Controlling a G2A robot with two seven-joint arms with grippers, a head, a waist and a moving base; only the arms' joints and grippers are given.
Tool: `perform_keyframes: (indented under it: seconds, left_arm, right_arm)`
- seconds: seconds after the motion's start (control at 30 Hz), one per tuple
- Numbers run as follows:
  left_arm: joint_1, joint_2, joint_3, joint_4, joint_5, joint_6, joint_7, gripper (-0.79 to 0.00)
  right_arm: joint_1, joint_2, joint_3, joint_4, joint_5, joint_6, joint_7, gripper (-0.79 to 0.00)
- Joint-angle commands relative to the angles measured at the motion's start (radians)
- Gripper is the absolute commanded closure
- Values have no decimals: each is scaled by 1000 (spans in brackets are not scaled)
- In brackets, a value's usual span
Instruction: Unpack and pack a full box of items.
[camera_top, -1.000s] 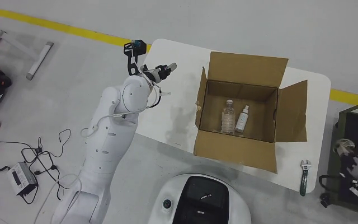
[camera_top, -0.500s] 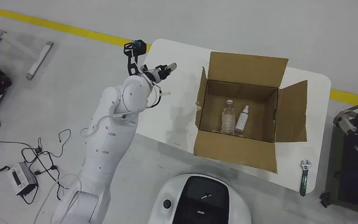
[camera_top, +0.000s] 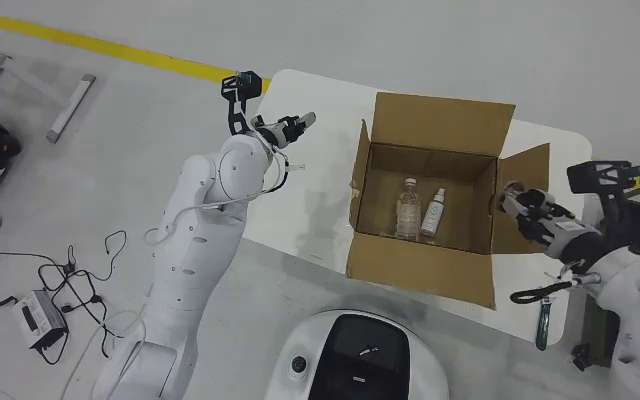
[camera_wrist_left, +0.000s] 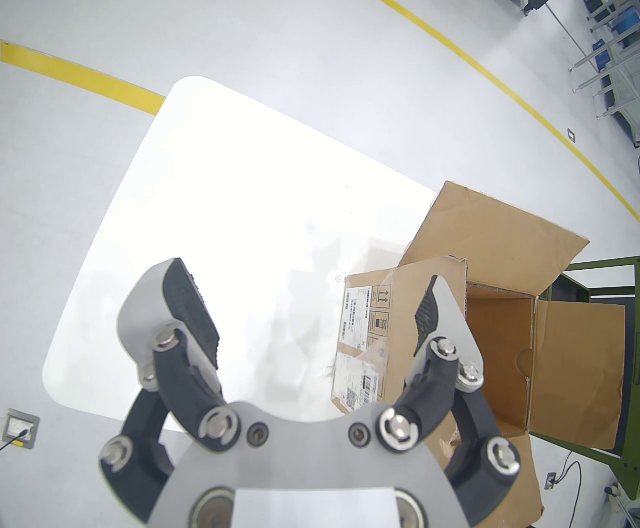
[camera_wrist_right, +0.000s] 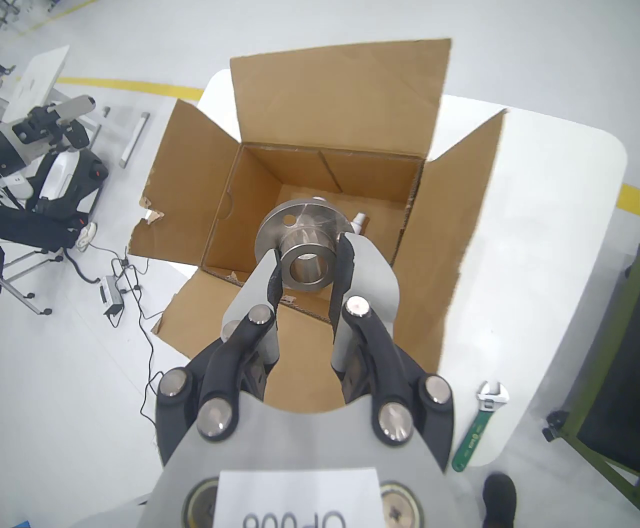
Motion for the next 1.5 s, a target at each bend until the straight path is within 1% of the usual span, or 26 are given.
perform_keyframes:
  seconds: [0.0,0.1,0.17,0.23,0.33,0.43,0.6,0.73,0.83,1.03,1.23,1.27,1.3,1.33,1.47]
  left_arm:
    - [0,0,0,0,0,0,0,-785]
    - [0,0,0,0,0,0,0,-785]
    - [0,0,0,0,0,0,0,-785]
    - [0,0,0,0,0,0,0,-785]
    - [0,0,0,0,0,0,0,-785]
    - [0,0,0,0,0,0,0,-785]
    - [0,0,0,0,0,0,0,-785]
    - [0,0,0,0,0,0,0,-785]
    - [0,0,0,0,0,0,0,-785]
    - [0,0,0,0,0,0,0,-785]
    - [0,0,0,0,0,0,0,-785]
    - [0,0,0,0,0,0,0,-785]
    - [0,0,0,0,0,0,0,-785]
    - [0,0,0,0,0,0,0,-785]
    - [0,0,0,0,0,0,0,-785]
  right_arm:
    - [13,1,-90,0,-79,42,12,0]
    - [36,-1,-200,30,-175,99,21,0]
    - [66,-3,-266,92,-258,122,16,0]
    - [95,-8,-331,149,-287,159,11,0]
    - [139,-14,-400,253,-366,197,2,0]
    - [183,-22,-454,348,-414,234,1,0]
    - [244,-34,-501,480,-466,282,9,0]
    - [286,-42,-531,584,-518,297,25,0]
    - [311,-50,-554,650,-530,302,31,0]
    - [343,-62,-585,735,-552,305,41,0]
    - [360,-74,-603,789,-566,306,43,0]
    - [362,-75,-605,794,-567,305,43,-18]
    - [364,-77,-605,799,-568,303,44,-219]
    - [365,-78,-605,803,-569,303,44,-329]
    - [365,-82,-598,807,-573,302,49,-357]
